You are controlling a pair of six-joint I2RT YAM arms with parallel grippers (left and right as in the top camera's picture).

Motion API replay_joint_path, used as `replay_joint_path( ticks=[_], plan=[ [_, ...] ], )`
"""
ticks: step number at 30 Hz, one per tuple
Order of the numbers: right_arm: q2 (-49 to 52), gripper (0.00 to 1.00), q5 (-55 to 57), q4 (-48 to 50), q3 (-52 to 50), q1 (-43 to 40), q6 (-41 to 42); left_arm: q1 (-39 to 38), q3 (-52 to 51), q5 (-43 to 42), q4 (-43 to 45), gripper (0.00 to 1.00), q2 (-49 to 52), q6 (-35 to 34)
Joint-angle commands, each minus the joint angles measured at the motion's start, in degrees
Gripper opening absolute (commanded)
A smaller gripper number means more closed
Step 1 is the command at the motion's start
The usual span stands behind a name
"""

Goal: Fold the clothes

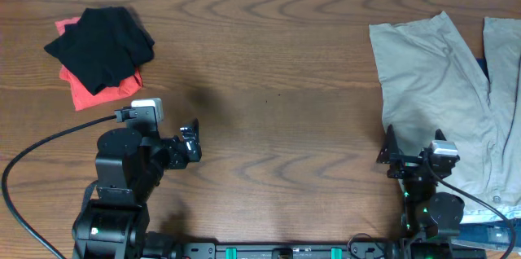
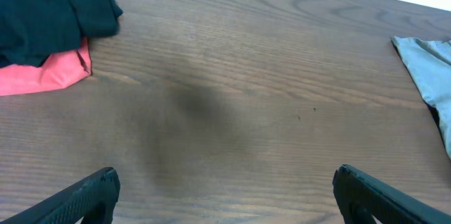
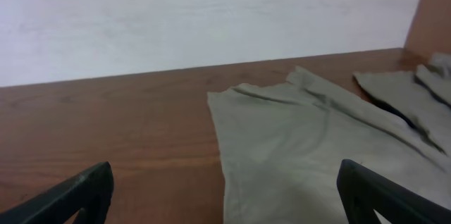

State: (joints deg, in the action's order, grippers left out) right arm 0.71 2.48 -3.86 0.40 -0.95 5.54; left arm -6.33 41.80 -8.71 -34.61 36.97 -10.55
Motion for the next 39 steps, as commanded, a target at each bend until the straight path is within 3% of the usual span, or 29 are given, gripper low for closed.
replay_joint_path(
  ticks=[1, 39],
  plan=[
    [-0.4, 0.99, -1.7, -0.4, -0.1, 1.1, -1.8, -0.1, 0.0, 0.4, 0.0, 0.98, 0.0, -0.5],
    [-0.4, 0.99, -1.6, -0.4, -0.1, 1.1, -1.8, -0.1, 0.0, 0.4, -0.1, 0.98, -1.3, -0.5]
  ],
)
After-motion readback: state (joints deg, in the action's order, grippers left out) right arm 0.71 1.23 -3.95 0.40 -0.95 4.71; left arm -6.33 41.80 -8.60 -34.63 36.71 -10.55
